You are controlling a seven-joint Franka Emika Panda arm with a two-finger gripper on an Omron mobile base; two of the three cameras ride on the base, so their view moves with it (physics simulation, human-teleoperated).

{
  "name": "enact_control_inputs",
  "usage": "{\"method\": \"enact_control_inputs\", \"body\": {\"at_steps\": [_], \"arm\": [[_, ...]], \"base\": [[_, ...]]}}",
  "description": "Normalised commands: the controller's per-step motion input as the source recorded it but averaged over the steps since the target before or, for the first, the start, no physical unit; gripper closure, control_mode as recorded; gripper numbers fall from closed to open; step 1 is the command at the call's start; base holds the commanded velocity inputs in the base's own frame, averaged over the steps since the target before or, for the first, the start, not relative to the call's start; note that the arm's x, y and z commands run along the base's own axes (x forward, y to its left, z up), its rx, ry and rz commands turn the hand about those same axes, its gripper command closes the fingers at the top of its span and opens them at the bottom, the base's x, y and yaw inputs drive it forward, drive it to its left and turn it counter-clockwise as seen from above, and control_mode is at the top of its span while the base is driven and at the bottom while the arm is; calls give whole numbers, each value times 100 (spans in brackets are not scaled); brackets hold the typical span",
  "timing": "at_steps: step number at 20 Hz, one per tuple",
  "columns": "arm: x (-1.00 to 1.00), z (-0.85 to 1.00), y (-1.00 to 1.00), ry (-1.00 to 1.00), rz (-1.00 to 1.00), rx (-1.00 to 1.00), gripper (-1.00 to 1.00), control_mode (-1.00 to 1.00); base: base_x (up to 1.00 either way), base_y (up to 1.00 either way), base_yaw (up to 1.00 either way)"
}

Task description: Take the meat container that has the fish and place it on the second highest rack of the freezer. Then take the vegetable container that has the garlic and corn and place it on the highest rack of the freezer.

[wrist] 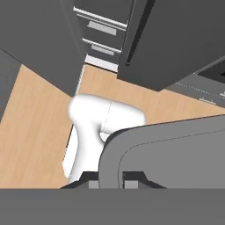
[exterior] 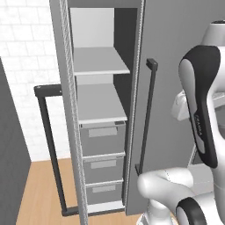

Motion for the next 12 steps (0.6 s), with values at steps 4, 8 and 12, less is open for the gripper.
{"method": "enact_control_inputs", "body": {"at_steps": [4, 8, 12], "arm": [[2, -19, 19, 0, 6, -1, 100, -100], [-1, -5, 62, -1, 50, 0, 100, -100], [-13, 1, 92, 0, 56, 0, 100, -100]], "base": [[0, 0, 0], [0, 0, 0], [0, 0, 0]]}}
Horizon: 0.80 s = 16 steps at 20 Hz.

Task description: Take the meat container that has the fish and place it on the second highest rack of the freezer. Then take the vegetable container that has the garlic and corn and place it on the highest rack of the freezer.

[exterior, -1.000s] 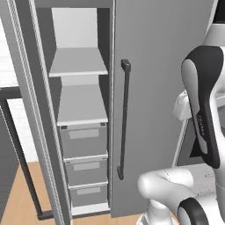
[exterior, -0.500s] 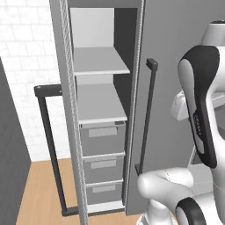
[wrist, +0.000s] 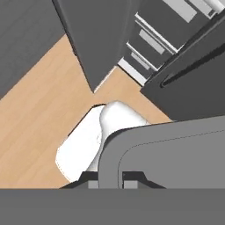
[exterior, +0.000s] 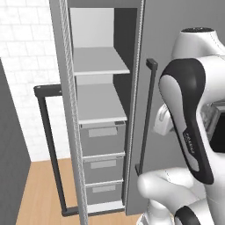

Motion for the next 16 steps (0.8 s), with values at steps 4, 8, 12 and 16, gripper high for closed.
{"method": "enact_control_inputs", "body": {"at_steps": [4, 8, 12, 16], "arm": [[0, 4, 89, 0, 47, 5, 100, -100], [11, -15, 60, -5, 44, 4, 100, -100], [22, -50, 37, -10, 52, 3, 100, -100], [34, -58, 13, -6, 62, 2, 100, -100]], "base": [[0, 0, 0], [0, 0, 0], [0, 0, 0], [0, 0, 0]]}}
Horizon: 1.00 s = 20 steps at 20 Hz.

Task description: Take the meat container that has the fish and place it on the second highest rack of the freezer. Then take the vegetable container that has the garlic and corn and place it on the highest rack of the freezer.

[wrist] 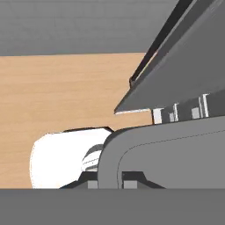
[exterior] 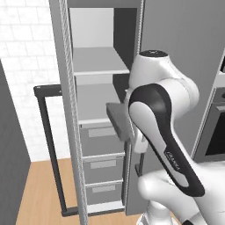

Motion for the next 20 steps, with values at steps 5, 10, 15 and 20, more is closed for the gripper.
{"method": "enact_control_inputs", "body": {"at_steps": [5, 10, 15, 20], "arm": [[64, -34, -1, 1, 37, 6, 100, -100], [82, -20, -1, 1, 8, 1, 100, -100], [83, -24, 0, 0, 0, 0, 100, -100], [78, -28, 0, 0, 0, 0, 100, -100]], "base": [[0, 0, 0], [0, 0, 0], [0, 0, 0], [0, 0, 0]]}}
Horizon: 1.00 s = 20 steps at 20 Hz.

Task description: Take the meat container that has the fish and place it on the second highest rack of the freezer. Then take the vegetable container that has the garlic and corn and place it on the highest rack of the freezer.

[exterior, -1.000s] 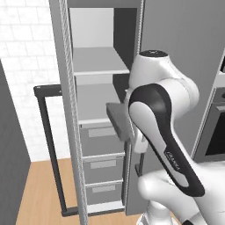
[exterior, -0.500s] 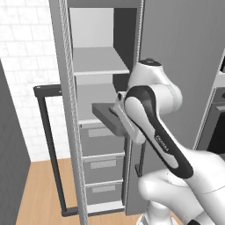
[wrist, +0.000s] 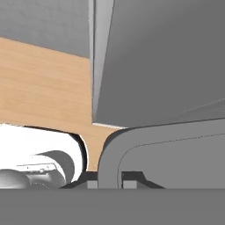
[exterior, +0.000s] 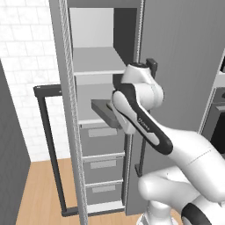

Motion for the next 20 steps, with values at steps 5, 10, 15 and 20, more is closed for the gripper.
{"method": "enact_control_inputs", "body": {"at_steps": [5, 10, 15, 20], "arm": [[59, -40, 0, 0, 0, -1, 100, -100], [49, -45, 0, -1, -1, -7, 100, -100], [55, -39, 1, -1, -5, -13, 100, -100], [49, -30, 1, -4, -2, -4, 100, -100]], "base": [[0, 0, 0], [0, 0, 0], [0, 0, 0], [0, 0, 0]]}}
